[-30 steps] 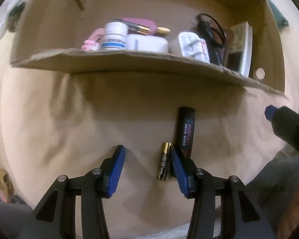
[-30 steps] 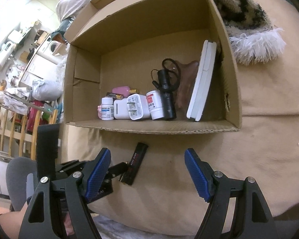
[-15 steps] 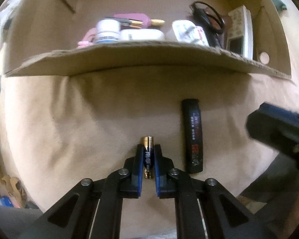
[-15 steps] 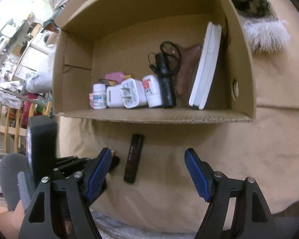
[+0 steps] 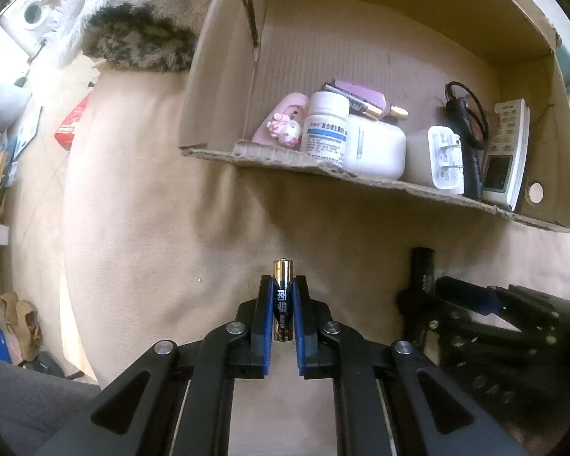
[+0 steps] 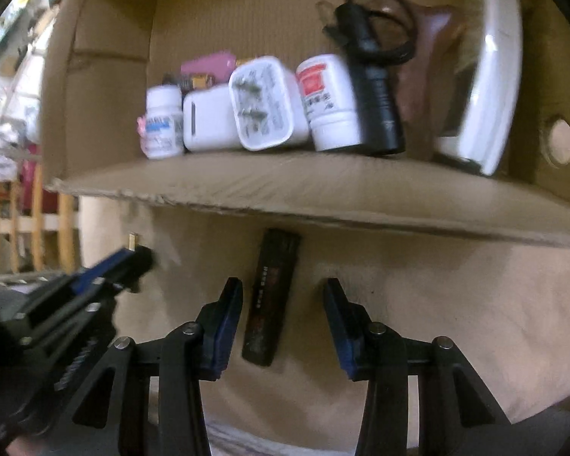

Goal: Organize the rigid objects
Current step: 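Grasp the gold AA battery with the left tool while the right tool grasps the black battery pack, then carry the AA battery and battery pack into the box with both tools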

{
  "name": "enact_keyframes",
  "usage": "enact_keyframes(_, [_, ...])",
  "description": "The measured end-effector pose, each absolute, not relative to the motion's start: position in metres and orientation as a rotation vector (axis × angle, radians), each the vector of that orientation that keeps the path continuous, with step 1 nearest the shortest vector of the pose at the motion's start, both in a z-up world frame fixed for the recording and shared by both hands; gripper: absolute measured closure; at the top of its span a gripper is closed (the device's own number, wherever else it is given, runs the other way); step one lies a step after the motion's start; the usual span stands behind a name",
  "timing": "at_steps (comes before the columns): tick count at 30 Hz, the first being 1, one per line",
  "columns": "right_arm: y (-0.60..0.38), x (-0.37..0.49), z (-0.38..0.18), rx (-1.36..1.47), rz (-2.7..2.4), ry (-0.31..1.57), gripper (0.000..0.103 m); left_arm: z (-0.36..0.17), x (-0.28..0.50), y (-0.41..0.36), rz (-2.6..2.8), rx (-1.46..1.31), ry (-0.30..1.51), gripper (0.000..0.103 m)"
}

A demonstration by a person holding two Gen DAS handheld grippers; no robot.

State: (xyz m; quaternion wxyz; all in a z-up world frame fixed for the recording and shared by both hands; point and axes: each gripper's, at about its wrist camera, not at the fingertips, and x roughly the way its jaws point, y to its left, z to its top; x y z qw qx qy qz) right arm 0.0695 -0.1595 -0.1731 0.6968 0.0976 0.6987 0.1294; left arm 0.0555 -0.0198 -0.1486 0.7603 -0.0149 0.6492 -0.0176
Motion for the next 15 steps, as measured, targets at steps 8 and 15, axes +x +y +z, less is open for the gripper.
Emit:
enact_keyframes(8, [-0.154, 0.062, -0.171, 0.097, 0.270, 1.504, 0.077, -0.145, 0.057, -0.020, -0.035, -0.016, 1.407, 0.094])
enact_keyframes(15, [-0.153, 0.044, -0.153, 0.090, 0.288, 1.426, 0.084, -0.132, 0.054, -0.018, -0.041, -0.031, 1.383, 0.094])
